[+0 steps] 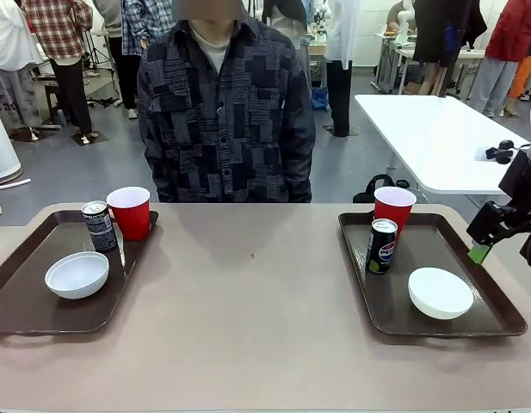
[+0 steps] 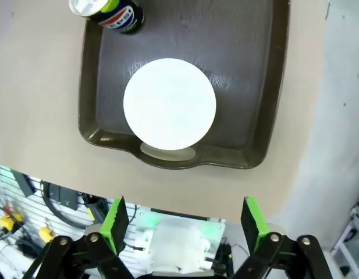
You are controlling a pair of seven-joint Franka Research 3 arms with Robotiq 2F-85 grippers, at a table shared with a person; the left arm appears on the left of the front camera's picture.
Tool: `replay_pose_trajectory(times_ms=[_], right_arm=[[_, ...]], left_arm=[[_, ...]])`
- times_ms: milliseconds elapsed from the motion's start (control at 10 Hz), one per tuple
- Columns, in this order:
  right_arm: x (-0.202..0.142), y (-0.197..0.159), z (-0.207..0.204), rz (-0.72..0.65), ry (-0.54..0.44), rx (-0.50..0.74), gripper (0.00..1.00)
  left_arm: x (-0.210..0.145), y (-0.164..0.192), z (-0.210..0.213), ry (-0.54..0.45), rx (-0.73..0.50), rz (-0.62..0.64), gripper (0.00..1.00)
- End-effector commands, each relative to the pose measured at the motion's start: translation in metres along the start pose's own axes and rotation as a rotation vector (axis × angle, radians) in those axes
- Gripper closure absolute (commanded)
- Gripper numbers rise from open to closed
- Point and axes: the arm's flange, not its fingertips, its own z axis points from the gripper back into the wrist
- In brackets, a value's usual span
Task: Prepare tableware on both trays.
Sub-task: Pick up a Picnic Bowl from the table and place it on a Handle tray.
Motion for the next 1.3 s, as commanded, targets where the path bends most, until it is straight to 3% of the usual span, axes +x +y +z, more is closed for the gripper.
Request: replay_pose_trajectory(times_ms=[0,1200], right_arm=[[0.0004,-0.0042,-0.0053,0.037,0.002,0.009,0.00],[0.0004,-0.0042,-0.0053,0.037,0.002,0.009,0.00]], left_arm=[[-0.0009,-0.0028,0.0029,0.007,0.001,0.007,0.19],[-0.0009,-0.0028,0.0029,0.007,0.001,0.007,0.19]])
